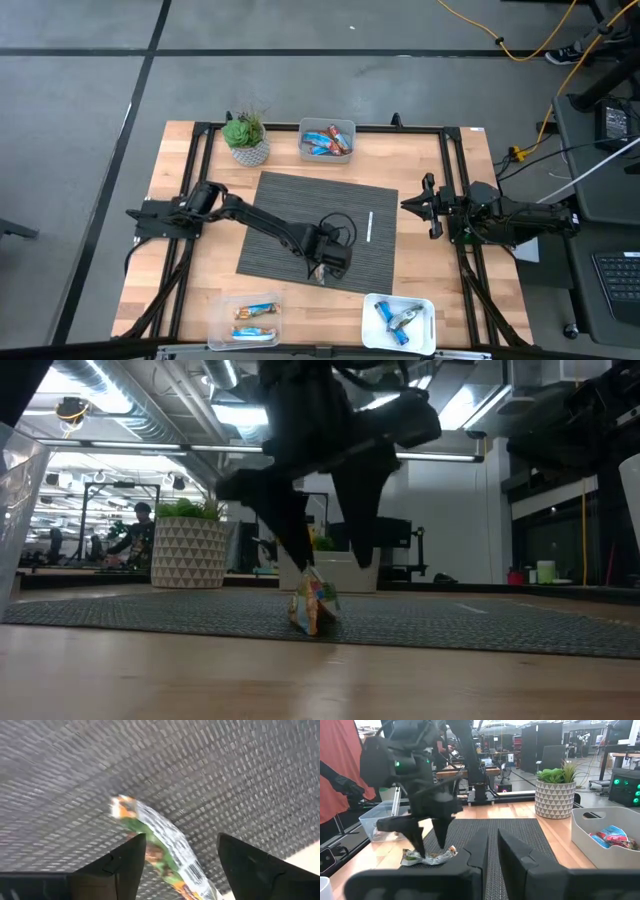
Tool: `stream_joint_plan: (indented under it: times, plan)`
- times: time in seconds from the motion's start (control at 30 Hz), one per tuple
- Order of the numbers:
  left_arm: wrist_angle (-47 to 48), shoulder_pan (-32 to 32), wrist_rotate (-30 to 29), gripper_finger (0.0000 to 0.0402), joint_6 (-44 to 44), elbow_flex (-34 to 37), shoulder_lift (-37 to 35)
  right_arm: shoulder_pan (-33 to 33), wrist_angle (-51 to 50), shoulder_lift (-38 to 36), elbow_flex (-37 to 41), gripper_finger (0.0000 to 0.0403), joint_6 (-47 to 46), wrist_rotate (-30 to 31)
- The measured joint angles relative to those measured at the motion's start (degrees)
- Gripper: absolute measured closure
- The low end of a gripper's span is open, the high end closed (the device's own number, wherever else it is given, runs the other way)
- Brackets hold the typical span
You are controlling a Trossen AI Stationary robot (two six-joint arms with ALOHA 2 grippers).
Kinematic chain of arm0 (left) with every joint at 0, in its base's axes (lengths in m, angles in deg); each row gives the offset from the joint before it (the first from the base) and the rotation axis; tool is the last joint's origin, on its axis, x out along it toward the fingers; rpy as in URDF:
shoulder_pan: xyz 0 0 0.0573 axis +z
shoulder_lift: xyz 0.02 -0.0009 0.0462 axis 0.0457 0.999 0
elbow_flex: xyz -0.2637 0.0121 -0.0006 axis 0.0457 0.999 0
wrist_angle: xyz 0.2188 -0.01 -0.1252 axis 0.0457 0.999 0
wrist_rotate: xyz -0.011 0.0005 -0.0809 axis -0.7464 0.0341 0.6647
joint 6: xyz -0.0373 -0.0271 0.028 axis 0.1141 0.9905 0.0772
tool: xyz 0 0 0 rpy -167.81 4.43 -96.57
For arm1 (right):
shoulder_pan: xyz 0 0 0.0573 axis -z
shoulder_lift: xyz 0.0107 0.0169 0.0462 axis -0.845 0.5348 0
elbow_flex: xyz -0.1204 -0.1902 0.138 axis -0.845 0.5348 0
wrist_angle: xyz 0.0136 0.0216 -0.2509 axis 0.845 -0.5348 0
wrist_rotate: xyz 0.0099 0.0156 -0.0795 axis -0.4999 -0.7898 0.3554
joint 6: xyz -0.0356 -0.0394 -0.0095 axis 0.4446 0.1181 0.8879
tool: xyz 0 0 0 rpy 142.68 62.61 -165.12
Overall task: Pick and place Granola Bars by type
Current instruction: Put the yellow granola bar into the transparent bin
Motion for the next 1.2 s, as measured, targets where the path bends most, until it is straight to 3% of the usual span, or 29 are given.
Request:
stream_joint_plan:
  times: [0.27,0.83,1.2]
  plan:
    - [8.3,-0.02,-1.79,0.0169,-0.1,-2.11,-0.02,0.0,0.0,0.0,0.0,0.0357,0.0,0.0]
    - [1.74,1.81,-3.61,0.0169,-2.34,0.62,0.38,-0.02,0.01,-0.02,0.0,0.0357,0.0,0.0]
    - [1.76,2.65,-1.53,0.0169,-3.13,0.66,2.36,-0.01,-0.01,-0.01,0.0,0.0357,0.0,0.0]
